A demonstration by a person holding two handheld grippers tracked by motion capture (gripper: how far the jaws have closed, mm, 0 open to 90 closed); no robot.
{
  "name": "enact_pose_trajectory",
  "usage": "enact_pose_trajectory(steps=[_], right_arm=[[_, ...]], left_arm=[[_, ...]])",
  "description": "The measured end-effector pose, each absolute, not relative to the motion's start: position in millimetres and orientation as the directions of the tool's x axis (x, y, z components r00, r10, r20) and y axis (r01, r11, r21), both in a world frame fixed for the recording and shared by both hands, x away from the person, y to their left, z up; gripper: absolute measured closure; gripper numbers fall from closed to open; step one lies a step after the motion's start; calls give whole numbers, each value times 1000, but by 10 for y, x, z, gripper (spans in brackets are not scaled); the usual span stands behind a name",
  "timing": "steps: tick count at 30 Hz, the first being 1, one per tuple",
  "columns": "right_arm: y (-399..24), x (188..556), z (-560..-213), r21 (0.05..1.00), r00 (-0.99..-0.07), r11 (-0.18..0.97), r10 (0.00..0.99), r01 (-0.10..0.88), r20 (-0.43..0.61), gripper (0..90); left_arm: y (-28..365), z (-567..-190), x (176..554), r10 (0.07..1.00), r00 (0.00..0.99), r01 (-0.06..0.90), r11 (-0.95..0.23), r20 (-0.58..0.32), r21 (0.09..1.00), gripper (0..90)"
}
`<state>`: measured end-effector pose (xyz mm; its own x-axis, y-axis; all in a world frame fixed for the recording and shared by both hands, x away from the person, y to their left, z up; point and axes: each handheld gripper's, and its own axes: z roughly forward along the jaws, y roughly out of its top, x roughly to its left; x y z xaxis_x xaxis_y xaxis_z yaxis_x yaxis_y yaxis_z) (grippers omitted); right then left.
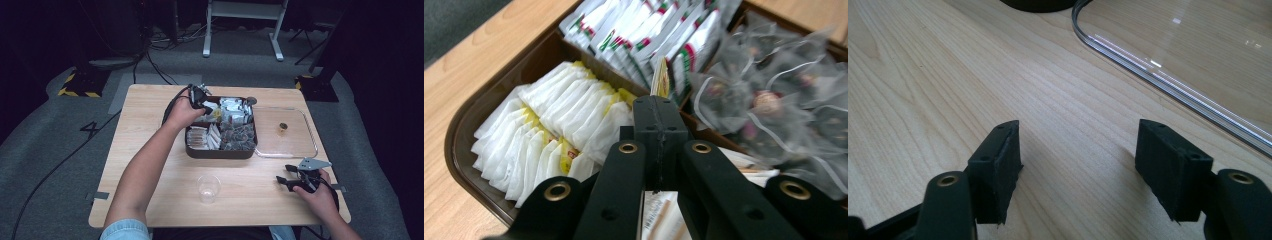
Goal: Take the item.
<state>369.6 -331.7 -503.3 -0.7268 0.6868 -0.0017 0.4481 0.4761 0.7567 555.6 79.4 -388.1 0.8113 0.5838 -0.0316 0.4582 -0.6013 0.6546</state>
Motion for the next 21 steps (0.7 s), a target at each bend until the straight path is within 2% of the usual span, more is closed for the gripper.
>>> enact_pose_trajectory(steps=[10, 21], right_arm=[[-3317, 3696, -5034, 757, -727, 476, 686, 447, -2, 350], [-3319, 3695, -5034, 757, -731, 480, 682, 443, -5, 351]], left_arm=[[824, -3626, 5233, 554, 832, 428, -596, -38, 679, 900], [929, -3398, 4649, 538, 840, 408, -544, -69, 734, 900]])
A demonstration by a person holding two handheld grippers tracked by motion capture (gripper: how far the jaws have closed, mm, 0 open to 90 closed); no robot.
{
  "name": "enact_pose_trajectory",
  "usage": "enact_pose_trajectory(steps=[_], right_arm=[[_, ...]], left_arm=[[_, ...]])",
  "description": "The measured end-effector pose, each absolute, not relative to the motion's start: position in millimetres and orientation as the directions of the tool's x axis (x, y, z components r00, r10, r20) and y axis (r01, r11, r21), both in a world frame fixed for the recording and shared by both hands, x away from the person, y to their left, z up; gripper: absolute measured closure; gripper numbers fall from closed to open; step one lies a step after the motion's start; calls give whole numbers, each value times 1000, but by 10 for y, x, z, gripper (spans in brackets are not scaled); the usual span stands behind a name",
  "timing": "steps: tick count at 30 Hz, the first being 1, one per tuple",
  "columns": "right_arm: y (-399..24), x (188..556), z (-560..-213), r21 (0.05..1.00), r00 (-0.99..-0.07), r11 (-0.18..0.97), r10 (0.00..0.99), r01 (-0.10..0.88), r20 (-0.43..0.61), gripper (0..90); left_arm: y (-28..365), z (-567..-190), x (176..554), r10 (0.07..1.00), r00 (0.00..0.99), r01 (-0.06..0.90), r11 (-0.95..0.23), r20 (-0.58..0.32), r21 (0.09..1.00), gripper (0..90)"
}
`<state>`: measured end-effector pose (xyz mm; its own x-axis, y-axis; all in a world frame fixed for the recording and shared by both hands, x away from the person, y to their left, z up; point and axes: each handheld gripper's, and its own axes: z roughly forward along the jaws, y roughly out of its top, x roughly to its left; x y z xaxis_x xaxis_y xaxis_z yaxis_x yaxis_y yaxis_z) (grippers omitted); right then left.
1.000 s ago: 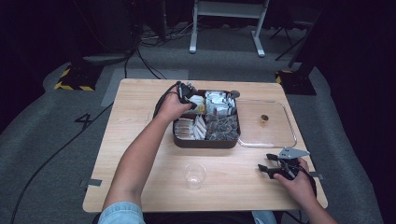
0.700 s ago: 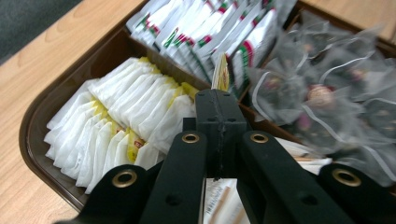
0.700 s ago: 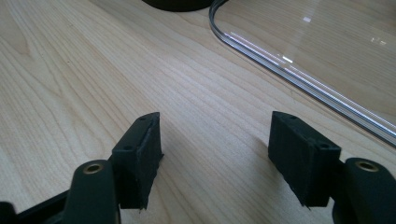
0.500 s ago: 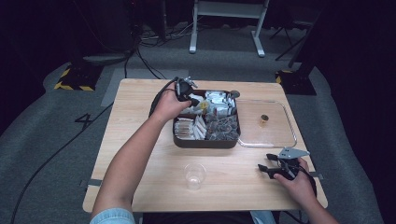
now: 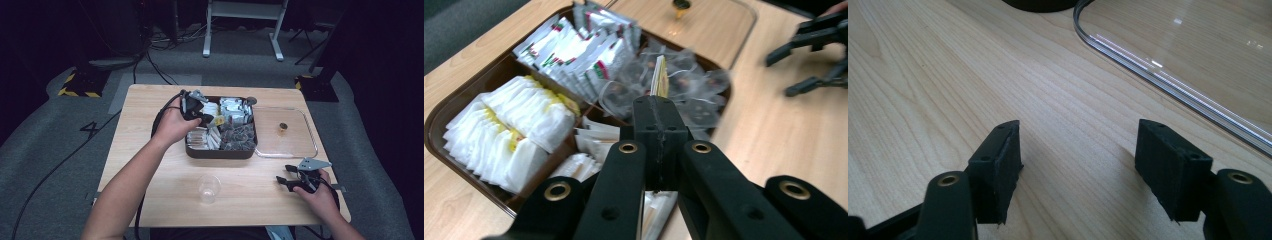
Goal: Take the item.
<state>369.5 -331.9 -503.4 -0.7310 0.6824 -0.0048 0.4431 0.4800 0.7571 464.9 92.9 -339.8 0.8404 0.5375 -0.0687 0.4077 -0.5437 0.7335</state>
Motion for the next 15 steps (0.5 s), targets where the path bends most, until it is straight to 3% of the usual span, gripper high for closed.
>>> enact_pose_trajectory(steps=[15], right_arm=[[-3319, 3695, -5034, 757, -731, 479, 683, 444, -3, 351]], left_arm=[[1063, -3238, 3951, 485, 868, 377, -513, -102, 771, 900]])
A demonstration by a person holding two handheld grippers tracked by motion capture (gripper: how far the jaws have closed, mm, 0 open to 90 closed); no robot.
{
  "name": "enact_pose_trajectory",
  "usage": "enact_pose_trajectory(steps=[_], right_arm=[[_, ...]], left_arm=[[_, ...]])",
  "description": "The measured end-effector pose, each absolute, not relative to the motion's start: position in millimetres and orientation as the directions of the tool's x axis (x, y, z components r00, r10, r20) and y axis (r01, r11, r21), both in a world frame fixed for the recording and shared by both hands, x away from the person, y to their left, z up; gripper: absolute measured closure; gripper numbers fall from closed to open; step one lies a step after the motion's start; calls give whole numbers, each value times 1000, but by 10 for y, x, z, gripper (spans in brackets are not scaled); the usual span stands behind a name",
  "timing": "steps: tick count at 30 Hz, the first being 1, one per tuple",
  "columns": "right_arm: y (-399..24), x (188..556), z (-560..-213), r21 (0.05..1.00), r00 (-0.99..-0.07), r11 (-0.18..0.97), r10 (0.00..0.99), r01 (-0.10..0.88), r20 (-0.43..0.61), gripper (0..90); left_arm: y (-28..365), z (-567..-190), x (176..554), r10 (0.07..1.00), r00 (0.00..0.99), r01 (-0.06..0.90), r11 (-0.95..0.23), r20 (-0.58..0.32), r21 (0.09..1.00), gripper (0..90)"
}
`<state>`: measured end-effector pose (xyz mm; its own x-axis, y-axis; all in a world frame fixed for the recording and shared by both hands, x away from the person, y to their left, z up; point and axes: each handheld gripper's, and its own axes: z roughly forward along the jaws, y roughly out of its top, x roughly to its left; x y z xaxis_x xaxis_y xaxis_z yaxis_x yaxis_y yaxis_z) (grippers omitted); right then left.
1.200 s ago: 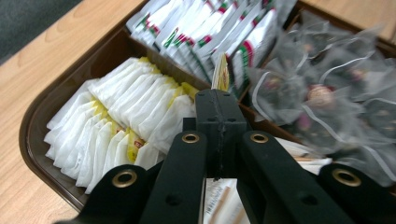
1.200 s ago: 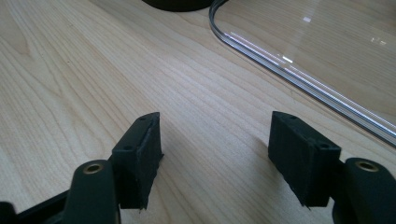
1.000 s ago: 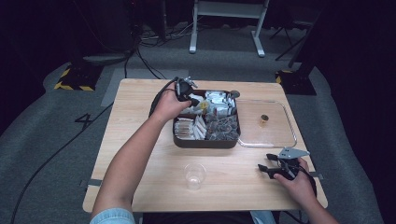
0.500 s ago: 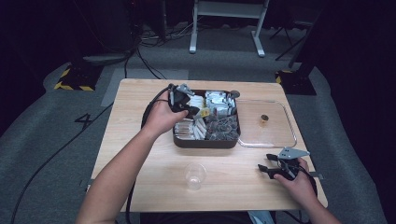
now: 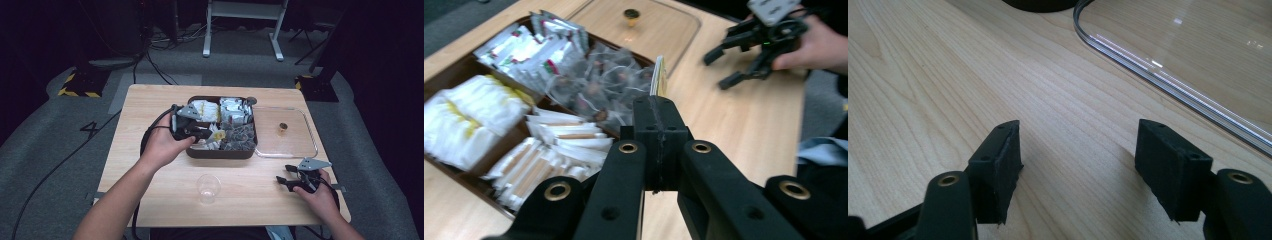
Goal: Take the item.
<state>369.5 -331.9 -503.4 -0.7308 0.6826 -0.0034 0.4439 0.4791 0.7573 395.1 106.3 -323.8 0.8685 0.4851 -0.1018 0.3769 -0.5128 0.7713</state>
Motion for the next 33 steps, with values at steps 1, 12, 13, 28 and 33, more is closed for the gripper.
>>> enact_pose_trajectory(steps=[1, 12, 13, 28, 33], right_arm=[[-3319, 3696, -5034, 757, -731, 479, 683, 444, -3, 351], [-3318, 3695, -5034, 757, -731, 479, 683, 444, -3, 351], [-3319, 3695, -5034, 757, -731, 479, 683, 444, -3, 351], [-3319, 3695, -5034, 757, -731, 479, 683, 444, -3, 351], [-3319, 3696, -5034, 757, -731, 479, 683, 444, -4, 351]], left_arm=[[1073, -3242, 3914, 485, 869, 374, -509, -101, 775, 900], [1106, -3318, 3520, 460, 882, 349, -486, -105, 801, 900], [1105, -3325, 3503, 457, 883, 348, -487, -106, 801, 900], [1064, -3572, 3236, 453, 885, 354, -499, -111, 791, 900], [1041, -3667, 3188, 444, 888, 363, -515, -121, 777, 900]])
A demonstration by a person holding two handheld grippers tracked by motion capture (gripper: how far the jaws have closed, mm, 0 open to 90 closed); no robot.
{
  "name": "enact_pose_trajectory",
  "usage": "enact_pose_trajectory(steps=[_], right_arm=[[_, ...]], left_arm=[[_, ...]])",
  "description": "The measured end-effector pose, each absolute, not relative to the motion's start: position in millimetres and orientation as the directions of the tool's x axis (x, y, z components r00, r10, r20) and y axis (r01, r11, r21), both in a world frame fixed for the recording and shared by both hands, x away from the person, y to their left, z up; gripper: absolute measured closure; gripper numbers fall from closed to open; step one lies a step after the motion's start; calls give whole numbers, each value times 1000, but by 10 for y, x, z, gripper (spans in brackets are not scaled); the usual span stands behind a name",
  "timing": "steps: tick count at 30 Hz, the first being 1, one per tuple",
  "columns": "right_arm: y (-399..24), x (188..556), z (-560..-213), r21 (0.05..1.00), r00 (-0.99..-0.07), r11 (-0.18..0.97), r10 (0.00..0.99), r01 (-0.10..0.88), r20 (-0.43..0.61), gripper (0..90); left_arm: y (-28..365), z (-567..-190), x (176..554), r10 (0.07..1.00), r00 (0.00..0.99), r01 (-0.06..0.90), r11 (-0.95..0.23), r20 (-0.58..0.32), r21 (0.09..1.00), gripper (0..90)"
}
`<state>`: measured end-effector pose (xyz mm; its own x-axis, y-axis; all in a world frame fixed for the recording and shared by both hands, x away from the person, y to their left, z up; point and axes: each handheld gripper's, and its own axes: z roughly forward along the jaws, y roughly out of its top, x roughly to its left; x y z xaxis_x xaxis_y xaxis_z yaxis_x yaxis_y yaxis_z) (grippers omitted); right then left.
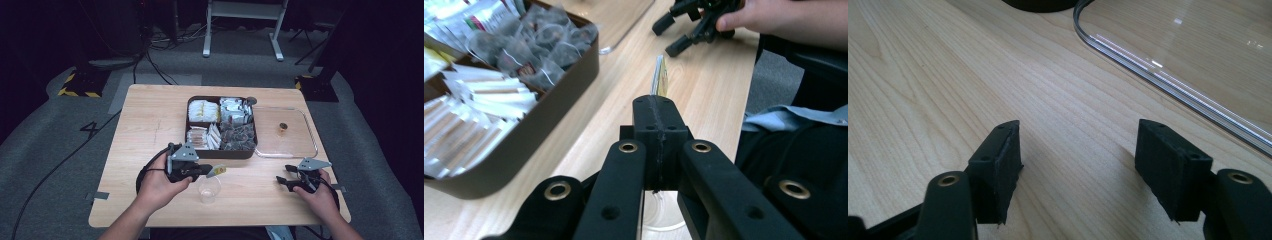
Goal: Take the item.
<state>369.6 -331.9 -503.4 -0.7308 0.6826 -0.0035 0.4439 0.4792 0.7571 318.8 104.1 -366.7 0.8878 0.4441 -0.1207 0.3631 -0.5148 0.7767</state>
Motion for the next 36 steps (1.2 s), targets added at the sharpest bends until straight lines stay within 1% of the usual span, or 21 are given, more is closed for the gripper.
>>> enact_pose_trajectory(steps=[8, 15, 24, 25, 26, 27, 28, 33, 36], right_arm=[[-3319, 3696, -5034, 757, -731, 479, 682, 444, -4, 351], [-3319, 3695, -5034, 758, -731, 479, 683, 444, -3, 351], [-3319, 3695, -5034, 757, -731, 479, 683, 444, -3, 351], [-3319, 3695, -5034, 757, -731, 479, 683, 444, -3, 351], [-3319, 3695, -5034, 757, -731, 479, 683, 444, -3, 351], [-3319, 3695, -5034, 758, -731, 479, 683, 444, -3, 351], [-3319, 3696, -5034, 757, -731, 479, 682, 444, -4, 351], [-3319, 3695, -5034, 757, -731, 479, 683, 444, -3, 351], [-3319, 3696, -5034, 757, -731, 479, 682, 443, -4, 351]], left_arm=[[1002, -3825, 3159, 437, 888, 381, -518, -146, 766, 900], [967, -3873, 3154, 418, 899, 363, -539, -133, 760, 900], [1003, -3905, 3148, 414, 898, 375, -548, -147, 748, 900], [1003, -3911, 3145, 410, 899, 375, -545, -152, 750, 783], [1001, -3916, 3138, 408, 898, 381, -538, -163, 751, 783], [996, -3917, 3130, 407, 898, 381, -529, -167, 758, 679], [998, -3911, 3119, 405, 900, 371, -521, -160, 768, 611], [1023, -3869, 3108, 407, 902, 355, -513, -142, 782, 564], [1040, -3875, 3146, 433, 893, 357, -512, -124, 781, 533]])
